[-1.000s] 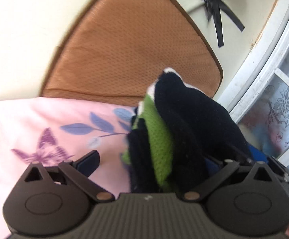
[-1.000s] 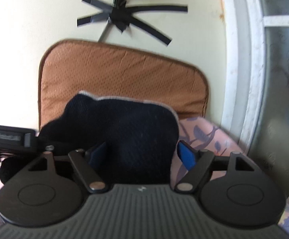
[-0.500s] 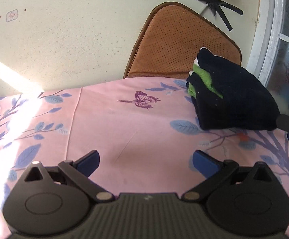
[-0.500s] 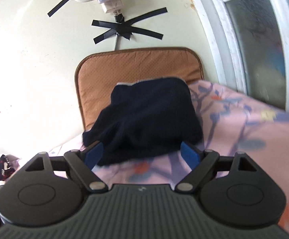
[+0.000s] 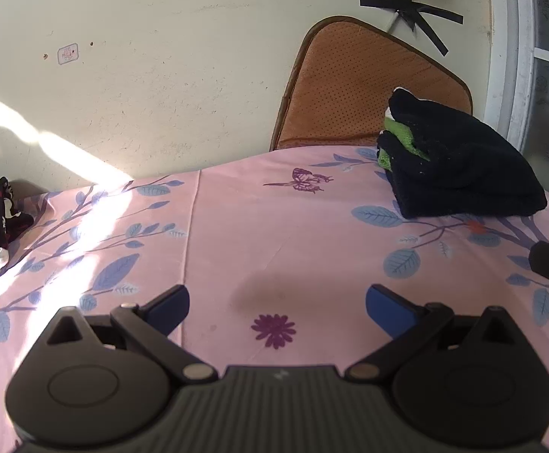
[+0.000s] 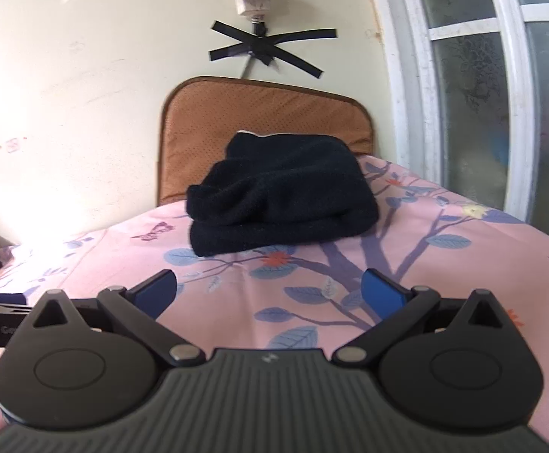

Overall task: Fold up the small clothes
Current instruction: 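Open both grippers and pull them back from the sweater bundle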

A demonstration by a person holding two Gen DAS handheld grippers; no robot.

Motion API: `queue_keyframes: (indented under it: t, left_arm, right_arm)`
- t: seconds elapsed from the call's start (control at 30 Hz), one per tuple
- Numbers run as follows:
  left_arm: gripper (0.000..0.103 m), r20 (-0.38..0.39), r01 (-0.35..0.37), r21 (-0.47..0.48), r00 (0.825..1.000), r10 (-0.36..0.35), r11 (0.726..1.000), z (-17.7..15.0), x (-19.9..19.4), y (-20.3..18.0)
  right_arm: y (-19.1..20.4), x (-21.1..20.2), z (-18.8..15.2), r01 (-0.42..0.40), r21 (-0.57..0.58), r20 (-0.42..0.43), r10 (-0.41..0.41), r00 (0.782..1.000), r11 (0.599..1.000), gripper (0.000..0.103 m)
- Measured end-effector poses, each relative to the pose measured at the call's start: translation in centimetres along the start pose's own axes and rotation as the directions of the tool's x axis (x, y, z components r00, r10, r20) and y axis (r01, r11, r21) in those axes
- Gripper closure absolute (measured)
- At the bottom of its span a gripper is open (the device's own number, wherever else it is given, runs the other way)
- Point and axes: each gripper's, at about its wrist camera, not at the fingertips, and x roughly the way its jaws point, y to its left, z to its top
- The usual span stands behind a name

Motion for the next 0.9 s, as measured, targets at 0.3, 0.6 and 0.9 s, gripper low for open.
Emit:
queue_keyframes:
  t: [0.3,0.6,0.9]
  left_arm:
    - [0.000,0.003,-0.022,0.035,1.000,0.022,0.999,0.0,0.0,-0.6]
    - [0.000,0.013,-0.050,0.077,0.999,0.049,0.996,-0.1,-0.1,-1.2]
    - [0.000,0.048,-0.013,0.045,0.999,0.011,0.999,-0.2,-0.7,-0.8]
  right_arm:
    - [-0.2,-0.4,-0.2,-0.003,0.006,0.021,0.003,1.000,1.000,0.000]
    - [-0.3,-0.6,-0.2,0.005,0.021,0.027,-0.005,1.000,1.000,0.000]
    - [-0.3,-0.8,-0.2,-0.009,0.031,0.034,0.008,0.999,0.999,0.000]
